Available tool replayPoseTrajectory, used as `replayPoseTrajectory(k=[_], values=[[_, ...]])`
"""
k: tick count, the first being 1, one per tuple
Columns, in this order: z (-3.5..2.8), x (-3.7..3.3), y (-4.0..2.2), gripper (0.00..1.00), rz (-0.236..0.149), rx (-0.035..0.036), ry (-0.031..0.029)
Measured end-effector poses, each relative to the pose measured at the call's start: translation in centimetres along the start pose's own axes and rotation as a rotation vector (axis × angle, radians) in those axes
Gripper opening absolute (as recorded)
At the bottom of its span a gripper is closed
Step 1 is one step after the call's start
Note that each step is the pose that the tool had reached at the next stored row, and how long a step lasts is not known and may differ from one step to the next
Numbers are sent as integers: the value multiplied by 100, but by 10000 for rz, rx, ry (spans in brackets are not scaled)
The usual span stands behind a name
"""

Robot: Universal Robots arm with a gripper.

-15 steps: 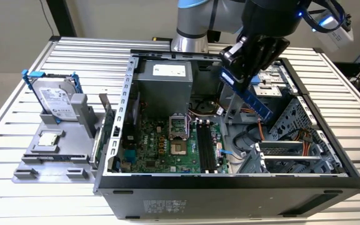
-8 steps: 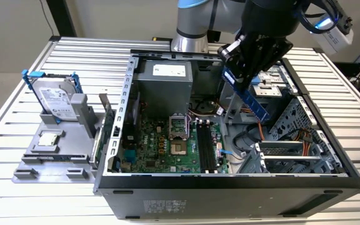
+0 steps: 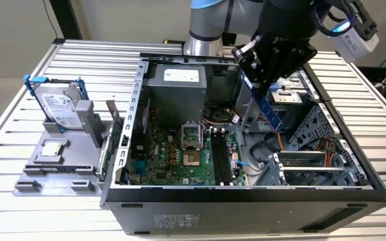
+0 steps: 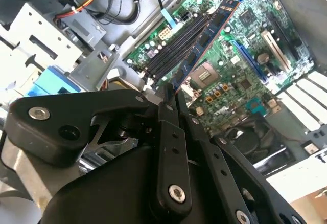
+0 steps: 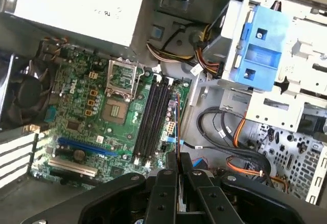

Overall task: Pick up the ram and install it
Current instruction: 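Insert the ram into the slot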

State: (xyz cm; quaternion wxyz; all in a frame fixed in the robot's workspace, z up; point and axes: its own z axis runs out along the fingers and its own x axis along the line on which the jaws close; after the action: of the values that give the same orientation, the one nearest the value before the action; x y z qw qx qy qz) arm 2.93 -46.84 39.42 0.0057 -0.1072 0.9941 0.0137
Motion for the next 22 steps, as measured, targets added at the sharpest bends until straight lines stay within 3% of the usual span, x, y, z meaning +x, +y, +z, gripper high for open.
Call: replayPoseTrajectory(k=[14,18,22], values=[[1,0,0,0,2064,30,-54],[0,0,0,0,2429,35,-63],[0,0,0,0,2477,37,-64]])
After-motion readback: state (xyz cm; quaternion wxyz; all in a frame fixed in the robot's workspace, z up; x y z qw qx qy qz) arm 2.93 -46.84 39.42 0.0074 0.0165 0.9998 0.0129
